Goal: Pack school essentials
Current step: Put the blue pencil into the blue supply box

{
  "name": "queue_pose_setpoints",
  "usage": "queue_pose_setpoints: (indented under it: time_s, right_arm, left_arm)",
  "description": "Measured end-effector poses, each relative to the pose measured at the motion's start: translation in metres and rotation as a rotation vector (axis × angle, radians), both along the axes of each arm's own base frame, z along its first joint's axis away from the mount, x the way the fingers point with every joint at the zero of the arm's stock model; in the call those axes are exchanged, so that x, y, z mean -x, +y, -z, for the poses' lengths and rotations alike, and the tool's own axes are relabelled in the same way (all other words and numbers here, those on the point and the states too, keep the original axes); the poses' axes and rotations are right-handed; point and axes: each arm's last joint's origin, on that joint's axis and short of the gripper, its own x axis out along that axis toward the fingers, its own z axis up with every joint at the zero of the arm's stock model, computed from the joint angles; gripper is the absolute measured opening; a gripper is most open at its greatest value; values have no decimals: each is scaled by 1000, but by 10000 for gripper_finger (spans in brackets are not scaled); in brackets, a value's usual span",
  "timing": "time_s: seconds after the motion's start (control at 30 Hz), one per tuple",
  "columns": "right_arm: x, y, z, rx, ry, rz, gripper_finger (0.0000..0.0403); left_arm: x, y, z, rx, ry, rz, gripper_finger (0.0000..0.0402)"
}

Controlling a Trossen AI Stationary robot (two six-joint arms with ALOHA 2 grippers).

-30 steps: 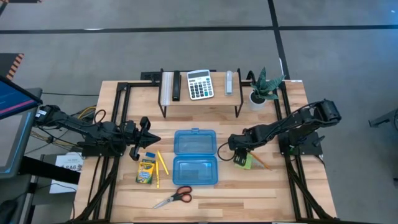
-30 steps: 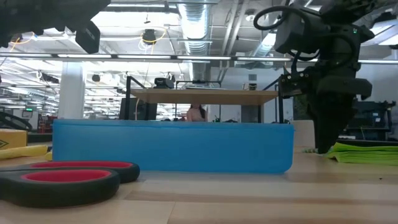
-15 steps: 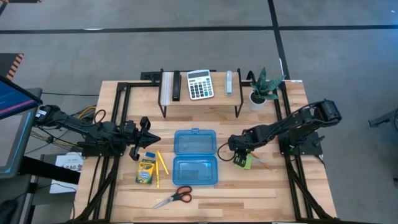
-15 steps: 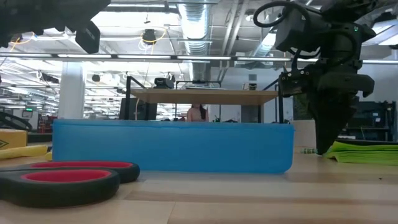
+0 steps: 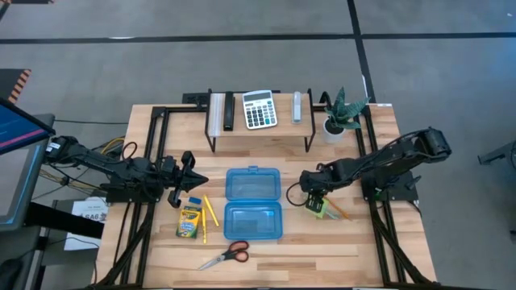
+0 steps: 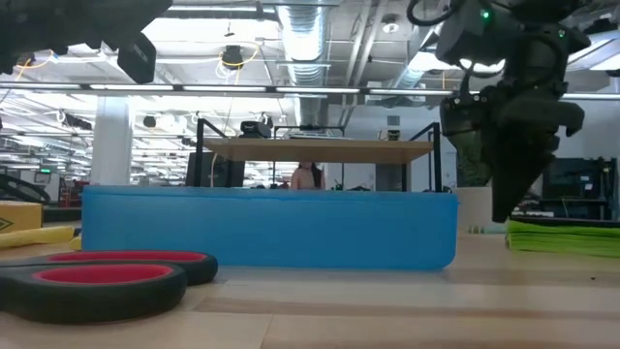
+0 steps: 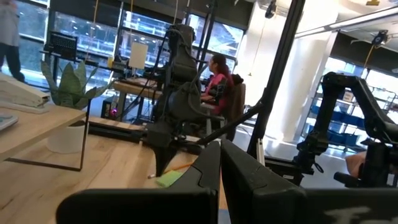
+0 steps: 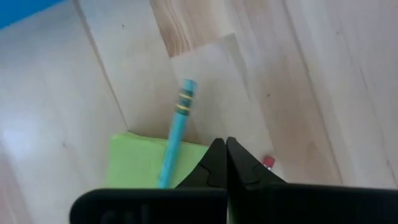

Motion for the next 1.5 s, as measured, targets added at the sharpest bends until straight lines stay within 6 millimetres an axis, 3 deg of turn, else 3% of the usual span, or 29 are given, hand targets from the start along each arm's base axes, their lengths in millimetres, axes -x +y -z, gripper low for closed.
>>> queue_pose_setpoints:
  time_s: [0.33,0.63,0.8,1.2,1.5]
  right_arm:
    - [3,1,-11,-9,-50,-4,11]
    - [-4,-12,11,15,57,32,126]
    - [-5,-22,13,48,60,61,170]
    - [4,-33,11,74,142,119,161]
    - [1,-37,11,90,106,134,168]
  left_arm:
    - [0,0,0,1,0,-3,0]
    - [0,0,0,1,0,-2,0]
    - [0,0,0,-5,-1,-4,0]
    - [0,0,0,-12,-2,2,0]
    - [0,0,0,-7,-5,0,0]
